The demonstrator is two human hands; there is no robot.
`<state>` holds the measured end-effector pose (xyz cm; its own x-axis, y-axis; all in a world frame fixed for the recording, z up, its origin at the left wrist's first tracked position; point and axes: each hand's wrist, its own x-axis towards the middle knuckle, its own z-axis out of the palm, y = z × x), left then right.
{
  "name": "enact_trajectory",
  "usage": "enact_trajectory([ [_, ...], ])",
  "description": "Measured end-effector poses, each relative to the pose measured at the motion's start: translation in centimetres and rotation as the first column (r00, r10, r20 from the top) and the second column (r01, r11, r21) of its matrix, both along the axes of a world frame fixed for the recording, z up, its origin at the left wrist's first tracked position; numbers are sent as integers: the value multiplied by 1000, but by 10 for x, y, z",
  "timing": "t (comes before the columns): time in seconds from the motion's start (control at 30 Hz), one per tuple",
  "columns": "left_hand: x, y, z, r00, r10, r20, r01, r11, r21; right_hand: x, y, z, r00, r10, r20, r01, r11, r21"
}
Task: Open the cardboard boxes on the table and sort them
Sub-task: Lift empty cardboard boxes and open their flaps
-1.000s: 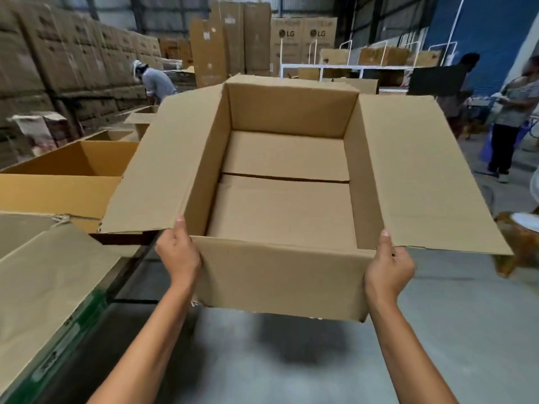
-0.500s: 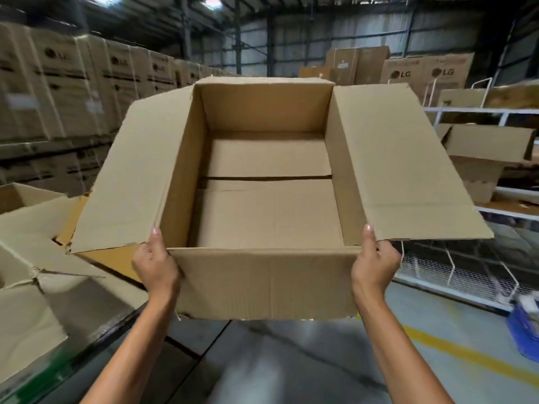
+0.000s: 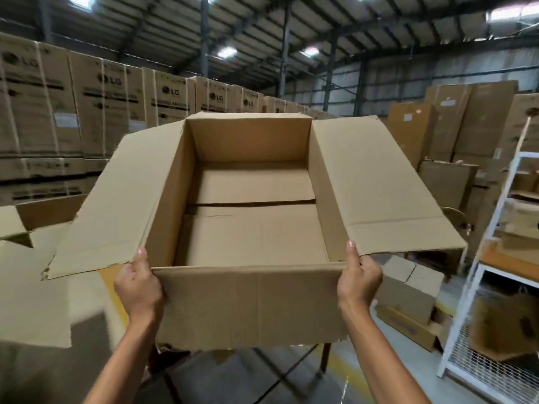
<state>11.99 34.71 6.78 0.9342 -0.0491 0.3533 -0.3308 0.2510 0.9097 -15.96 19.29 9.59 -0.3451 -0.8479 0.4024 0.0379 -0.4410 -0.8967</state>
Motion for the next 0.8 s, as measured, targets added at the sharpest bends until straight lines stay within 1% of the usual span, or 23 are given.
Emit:
enact_trajectory([
  [0.1, 26, -37, 10, 998, 57, -28, -56, 997, 45, 37, -55, 16, 996, 91, -16, -91, 996, 15],
  [0.23, 46, -72, 20, 990, 139, -19, -136, 986, 94, 74, -112, 24, 991, 128, -50, -125, 991, 49],
  [0.3, 49, -85, 23, 984, 180, 8, -180, 977, 112, 92, -140, 24, 982, 184, -30, -182, 982, 56],
  [0.37, 54, -98, 24, 975, 218, 42, -222, 966, 130, 111, -173, 20, 969, 246, 2, -245, 968, 60],
  [0.47, 57, -116, 26, 958, 277, 69, -284, 949, 135, 138, -219, 17, 944, 330, 7, -330, 941, 73],
  [0.57, 62, -130, 19, 928, 369, 56, -373, 915, 156, 160, -252, 15, 912, 409, -32, -404, 910, 96],
  [0.63, 66, -139, 17, 915, 399, 55, -403, 903, 151, 174, -269, 15, 883, 466, -50, -458, 881, 120],
  [0.7, 68, -147, 17, 916, 401, -1, -395, 902, 171, 190, -288, 13, 843, 535, -65, -521, 840, 150],
  [0.77, 73, -154, 13, 919, 375, -122, -348, 917, 196, 207, -306, 8, 791, 604, -102, -577, 791, 204],
  [0.8, 76, -157, 12, 916, 354, -191, -314, 926, 209, 214, -313, 6, 756, 636, -155, -592, 766, 252],
])
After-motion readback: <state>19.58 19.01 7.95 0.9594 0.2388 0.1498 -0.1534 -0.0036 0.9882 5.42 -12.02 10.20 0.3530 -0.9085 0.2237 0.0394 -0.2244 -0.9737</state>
